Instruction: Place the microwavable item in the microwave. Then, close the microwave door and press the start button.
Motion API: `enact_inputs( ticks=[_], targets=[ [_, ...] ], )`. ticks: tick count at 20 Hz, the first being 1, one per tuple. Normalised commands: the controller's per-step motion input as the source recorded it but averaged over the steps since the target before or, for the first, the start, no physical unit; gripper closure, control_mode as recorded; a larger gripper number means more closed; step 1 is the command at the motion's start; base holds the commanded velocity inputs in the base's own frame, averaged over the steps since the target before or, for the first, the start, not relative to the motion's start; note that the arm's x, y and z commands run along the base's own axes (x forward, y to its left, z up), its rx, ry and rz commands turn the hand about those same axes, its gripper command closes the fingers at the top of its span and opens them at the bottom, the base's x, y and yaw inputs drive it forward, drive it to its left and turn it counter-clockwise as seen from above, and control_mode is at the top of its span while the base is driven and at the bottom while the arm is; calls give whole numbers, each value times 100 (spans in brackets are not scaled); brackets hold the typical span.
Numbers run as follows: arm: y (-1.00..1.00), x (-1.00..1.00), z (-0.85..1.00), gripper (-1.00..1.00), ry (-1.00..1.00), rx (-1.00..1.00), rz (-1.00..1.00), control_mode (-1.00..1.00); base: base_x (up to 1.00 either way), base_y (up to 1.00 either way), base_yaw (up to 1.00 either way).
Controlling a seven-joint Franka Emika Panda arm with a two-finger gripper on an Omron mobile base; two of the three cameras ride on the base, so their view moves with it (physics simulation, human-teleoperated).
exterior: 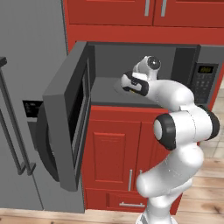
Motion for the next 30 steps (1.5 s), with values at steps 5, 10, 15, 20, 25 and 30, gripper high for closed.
enact_inputs(
  ticks=[5,10,15,20,25,30],
  targets=[
    [38,-90,8,-100,-26,-9,0,-100,0,0,0],
    [41,-98,23,-100,-13,-8,0,-100,0,0,0],
    [19,-100,46,-100,-2,-4,0,-100,0,0,0],
    [1,-100,69,-100,8,0,0,-100,0,0,0],
    [0,-89,53,-100,26,-1,0,-100,0,0,0],
    [14,-91,3,-100,27,-7,0,-100,0,0,0]
  ],
)
